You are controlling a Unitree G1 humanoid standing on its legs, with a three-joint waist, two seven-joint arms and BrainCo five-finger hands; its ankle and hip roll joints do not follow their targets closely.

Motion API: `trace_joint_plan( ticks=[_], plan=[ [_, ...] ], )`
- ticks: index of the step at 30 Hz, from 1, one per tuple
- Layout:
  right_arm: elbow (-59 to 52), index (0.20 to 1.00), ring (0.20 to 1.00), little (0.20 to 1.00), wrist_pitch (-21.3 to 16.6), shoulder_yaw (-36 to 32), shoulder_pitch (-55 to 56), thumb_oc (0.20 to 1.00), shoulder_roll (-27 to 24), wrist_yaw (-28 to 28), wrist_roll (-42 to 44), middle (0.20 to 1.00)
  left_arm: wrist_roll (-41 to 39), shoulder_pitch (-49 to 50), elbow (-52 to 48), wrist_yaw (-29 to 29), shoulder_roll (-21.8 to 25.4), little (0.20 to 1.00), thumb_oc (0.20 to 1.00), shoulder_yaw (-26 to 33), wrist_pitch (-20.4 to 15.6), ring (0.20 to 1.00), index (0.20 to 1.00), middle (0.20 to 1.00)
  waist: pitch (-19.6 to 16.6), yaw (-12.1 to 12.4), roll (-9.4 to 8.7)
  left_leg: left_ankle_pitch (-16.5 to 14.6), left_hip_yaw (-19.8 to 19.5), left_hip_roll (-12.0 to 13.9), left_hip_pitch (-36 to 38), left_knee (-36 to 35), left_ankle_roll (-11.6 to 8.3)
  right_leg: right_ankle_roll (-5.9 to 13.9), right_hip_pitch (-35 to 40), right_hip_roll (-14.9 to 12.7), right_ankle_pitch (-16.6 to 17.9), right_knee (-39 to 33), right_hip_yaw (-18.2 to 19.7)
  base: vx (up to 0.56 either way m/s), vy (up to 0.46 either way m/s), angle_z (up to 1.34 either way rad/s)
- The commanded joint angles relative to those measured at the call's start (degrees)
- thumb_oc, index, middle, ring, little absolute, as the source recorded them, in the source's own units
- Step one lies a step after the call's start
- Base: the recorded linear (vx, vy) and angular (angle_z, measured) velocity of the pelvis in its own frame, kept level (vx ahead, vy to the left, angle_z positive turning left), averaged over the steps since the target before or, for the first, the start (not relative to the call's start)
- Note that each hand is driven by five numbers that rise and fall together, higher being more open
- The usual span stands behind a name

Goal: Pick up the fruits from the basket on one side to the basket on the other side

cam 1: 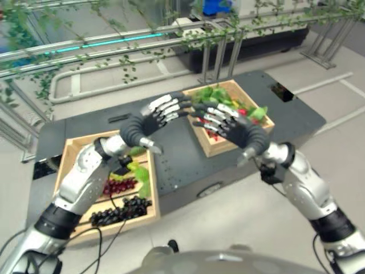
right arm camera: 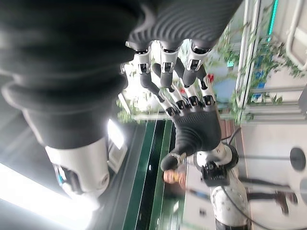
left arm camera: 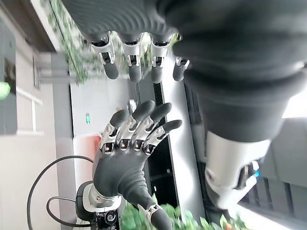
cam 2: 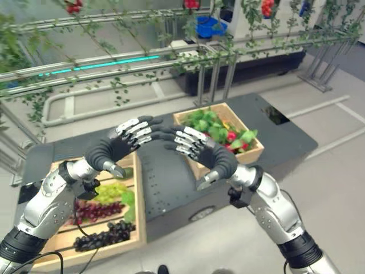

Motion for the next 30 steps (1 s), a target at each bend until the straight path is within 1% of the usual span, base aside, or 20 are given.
trace_joint_plan(
  ticks=[1, 2, 3, 4, 6, 7, 11, 13, 17, 18, 19, 20, 21, 22, 24, 25, 26, 27, 29, 30],
  plan=[
    [-2.0, 1.0, 1.0, 1.0, -2.0, -2.2, -1.7, 1.0, 1.7, 0.7, 1.4, 1.0, 0.2, -0.9, -3.1, -0.1, 2.1, 1.0, 1.0, 1.5, -2.5, 1.0, 1.0, 1.0, -1.2, -0.7, -1.26, -2.3, -2.0, -1.0, 2.7, -3.6, -2.59, 0.72, 1.8, 4.1, 3.4, -13.4, 2.7, 0.1, -0.159, 0.79],
    [-2.3, 1.0, 1.0, 1.0, -2.2, -2.1, -1.8, 1.0, 0.7, 0.6, 1.6, 1.0, -0.1, -1.7, -2.8, 0.1, 2.5, 1.0, 1.0, 1.1, -2.8, 1.0, 1.0, 1.0, -1.3, -1.1, -2.03, -2.1, -3.5, -1.4, 2.1, -3.4, -3.01, 0.47, 2.8, 6.0, 3.5, -18.5, 6.4, 0.08, -0.152, 0.88],
    [-2.3, 1.0, 1.0, 1.0, -2.1, -2.3, -1.4, 1.0, 0.5, 0.5, 2.1, 1.0, -0.1, -2.5, -2.5, 0.0, 3.1, 1.0, 1.0, 0.4, -2.7, 1.0, 1.0, 1.0, -1.5, -1.2, -2.61, -1.9, -4.6, -1.7, 1.9, -3.5, -3.15, 0.45, 3.6, 7.1, 3.1, -19.0, 8.6, 0.15, -0.234, 1.02],
    [-2.0, 1.0, 1.0, 1.0, -2.1, -1.4, -2.5, 1.0, 0.1, 0.5, 2.1, 1.0, 1.0, -2.9, -2.5, 0.2, 2.7, 1.0, 1.0, 0.4, -3.1, 1.0, 1.0, 1.0, -2.3, -0.1, -3.4, -1.5, -5.6, -1.9, 2.2, -4.7, -3.58, -0.08, 5.0, 7.8, 3.7, -21.0, 7.5, 0.12, -0.167, 1.23],
    [-1.9, 1.0, 1.0, 1.0, -2.0, -1.6, -2.4, 1.0, -0.2, 0.6, 3.0, 1.0, 0.9, -2.7, -2.6, 0.3, 2.3, 1.0, 1.0, 1.0, -3.3, 1.0, 1.0, 1.0, -2.7, 0.2, -3.52, -1.4, -6.1, -1.8, 2.3, -4.6, -3.94, -0.24, 5.9, 8.1, 3.9, -21.9, 6.5, 0.12, -0.192, 1.09],
    [-1.8, 1.0, 1.0, 1.0, -1.9, -1.4, -2.6, 1.0, -0.7, 0.5, 3.6, 1.0, 0.3, -2.6, -2.5, -0.2, 2.3, 1.0, 1.0, 0.7, -2.9, 1.0, 1.0, 1.0, -2.8, 0.6, -3.78, -1.4, -7.6, -1.5, 2.0, -3.6, -4.86, -0.67, 7.1, 8.4, 3.7, -22.8, 5.1, 0.1, -0.192, 0.55],
    [-1.7, 1.0, 1.0, 1.0, -1.6, -1.6, -1.9, 1.0, -1.2, 0.3, 4.1, 1.0, 0.5, -2.2, -3.1, -0.2, 2.0, 1.0, 1.0, 0.8, -2.6, 1.0, 1.0, 1.0, -2.8, 0.8, -3.92, -1.1, -9.1, -1.1, 1.7, -3.5, -5.6, -1.12, 8.6, 8.5, 3.5, -24.1, 2.8, 0.03, -0.139, 0.45],
    [-1.9, 1.0, 1.0, 1.0, -1.0, -1.9, -0.4, 1.0, -2.2, 0.4, 4.3, 1.0, 0.7, -1.0, -3.5, -0.3, 1.7, 1.0, 1.0, 1.0, -2.2, 1.0, 1.0, 1.0, -3.1, 1.2, -4.12, -0.7, -11.1, -0.3, 1.3, -2.9, -6.58, -2.22, 10.1, 9.0, 2.4, -24.6, 0.6, 0.02, -0.194, 0.51],
    [-2.1, 1.0, 1.0, 1.0, -1.0, -2.9, 0.6, 1.0, -2.7, 0.3, 5.1, 1.0, 0.7, -0.5, -3.6, -0.2, 1.6, 1.0, 1.0, 1.0, -2.2, 1.0, 1.0, 1.0, -2.7, 1.3, -4.29, -0.2, -12.6, -0.1, 0.3, -2.0, -7.35, -2.84, 10.7, 9.2, 1.9, -25.1, -0.9, -0.03, -0.088, 0.41],
    [-2.2, 1.0, 1.0, 1.0, -1.3, -4.1, 1.0, 1.0, -3.0, 0.0, 5.0, 1.0, 0.8, -1.1, -3.5, -0.1, 1.2, 1.0, 1.0, 0.6, -2.1, 1.0, 1.0, 1.0, -2.2, 0.9, -4.36, -0.2, -11.1, 0.2, -0.9, -0.5, -8.06, -2.99, 10.9, 8.8, 1.5, -25.0, -2.0, -0.03, -0.024, 0.38],
    [-2.2, 1.0, 1.0, 1.0, -1.3, -4.1, 1.0, 1.0, -3.0, 0.0, 5.0, 1.0, 0.8, -1.2, -3.4, -0.1, 1.2, 1.0, 1.0, 0.6, -2.1, 1.0, 1.0, 1.0, -2.4, 0.7, -4.38, -0.1, -11.3, 0.1, -1.3, -0.4, -7.99, -2.96, 10.6, 8.7, 1.7, -25.0, -2.2, -0.1, -0.012, 0.53],
    [-2.2, 1.0, 1.0, 1.0, -1.6, -5.2, 1.4, 1.0, -3.4, -0.5, 5.1, 1.0, 0.5, -2.9, -2.8, 0.2, 0.6, 1.0, 1.0, -0.2, -2.1, 1.0, 1.0, 1.0, -1.8, -0.7, -4.69, 0.1, -5.6, 1.6, -3.0, 2.3, -8.58, -2.7, 10.4, 7.9, 1.9, -25.0, -3.5, -0.11, 0.036, 0.48],
    [-2.2, 1.0, 1.0, 1.0, -1.8, -5.3, 1.2, 1.0, -3.8, -0.7, 4.8, 1.0, 0.3, -3.8, -2.1, 0.2, 0.1, 1.0, 1.0, -0.7, -2.0, 1.0, 1.0, 1.0, -1.6, -1.7, -4.96, -0.1, -1.7, 2.8, -3.6, 3.6, -8.63, -2.55, 10.2, 7.2, 2.2, -25.2, -4.2, -0.12, 0.017, 0.77],
    [-2.3, 1.0, 1.0, 1.0, -1.8, -5.2, 0.8, 1.0, -3.9, -0.8, 4.7, 1.0, 0.2, -4.6, -2.2, -0.2, 0.2, 1.0, 1.0, -1.0, -1.9, 1.0, 1.0, 1.0, -1.3, -1.3, -5.09, -1.6, 0.6, 4.3, -4.1, 6.2, -9.02, -2.74, 10.4, 7.0, 2.6, -26.3, -4.6, -0.06, 0.005, 1.01],
    [-2.2, 1.0, 1.0, 1.0, -1.9, -5.0, 0.7, 1.0, -3.8, -0.8, 4.6, 1.0, 0.3, -4.8, -2.2, -0.3, 0.5, 1.0, 1.0, -1.0, -1.9, 1.0, 1.0, 1.0, -1.3, -0.9, -5.11, -2.0, -0.3, 4.3, -4.0, 6.4, -9.04, -2.81, 10.8, 7.2, 2.7, -26.7, -4.6, 0.01, 0.005, 0.62],
    [-1.8, 1.0, 1.0, 1.0, -1.9, -4.9, 0.5, 1.0, -3.5, -1.0, 4.6, 1.0, 0.6, -4.8, -2.5, -0.1, 0.8, 1.0, 1.0, -0.9, -2.1, 1.0, 1.0, 1.0, -1.4, -0.4, -4.97, -2.0, -1.9, 4.2, -3.7, 5.4, -9.1, -2.69, 11.0, 7.5, 2.6, -26.6, -4.2, 0.04, 0.058, -0.03],
    [-1.6, 1.0, 1.0, 1.0, -2.0, -5.0, 0.6, 1.0, -3.4, -1.2, 4.6, 1.0, 0.7, -4.5, -2.7, 0.2, 0.9, 1.0, 1.0, -0.7, -2.2, 1.0, 1.0, 1.0, -1.2, -0.3, -4.74, -1.3, -2.8, 4.4, -3.2, 4.1, -9.25, -2.67, 11.2, 7.6, 2.5, -26.5, -3.8, 0.06, 0.106, -0.07],
    [-1.5, 1.0, 1.0, 1.0, -1.9, -5.1, 0.6, 1.0, -3.1, -1.2, 4.3, 1.0, 0.6, -4.0, -2.7, 0.0, 1.0, 1.0, 1.0, -0.4, -2.1, 1.0, 1.0, 1.0, -1.4, -0.2, -4.28, -1.5, -3.3, 4.5, -2.6, 2.5, -8.89, -2.57, 11.3, 7.8, 2.1, -26.2, -3.4, 0.07, 0.114, 0.0],
    [-0.9, 1.0, 1.0, 1.0, -2.4, -6.2, 1.7, 1.0, -1.7, -1.7, 3.5, 1.0, 0.8, -4.1, -2.6, 0.5, 1.4, 1.0, 1.0, -0.4, -2.4, 1.0, 1.0, 1.0, -2.1, -0.3, -4.12, -0.1, -3.3, 4.0, -0.8, -1.6, -8.43, -2.45, 11.9, 7.5, 2.2, -25.8, -3.5, 0.09, 0.155, -0.1],
    [-0.9, 1.0, 1.0, 1.0, -2.4, -6.2, 1.7, 1.0, -1.7, -1.7, 3.5, 1.0, 0.8, -4.1, -2.6, 0.5, 1.4, 1.0, 1.0, -0.5, -2.4, 1.0, 1.0, 1.0, -2.1, -0.3, -4.14, -0.1, -3.3, 4.0, -0.7, -1.7, -8.42, -2.44, 11.9, 7.5, 2.2, -25.8, -3.5, 0.12, 0.193, 0.01]
  ],
)
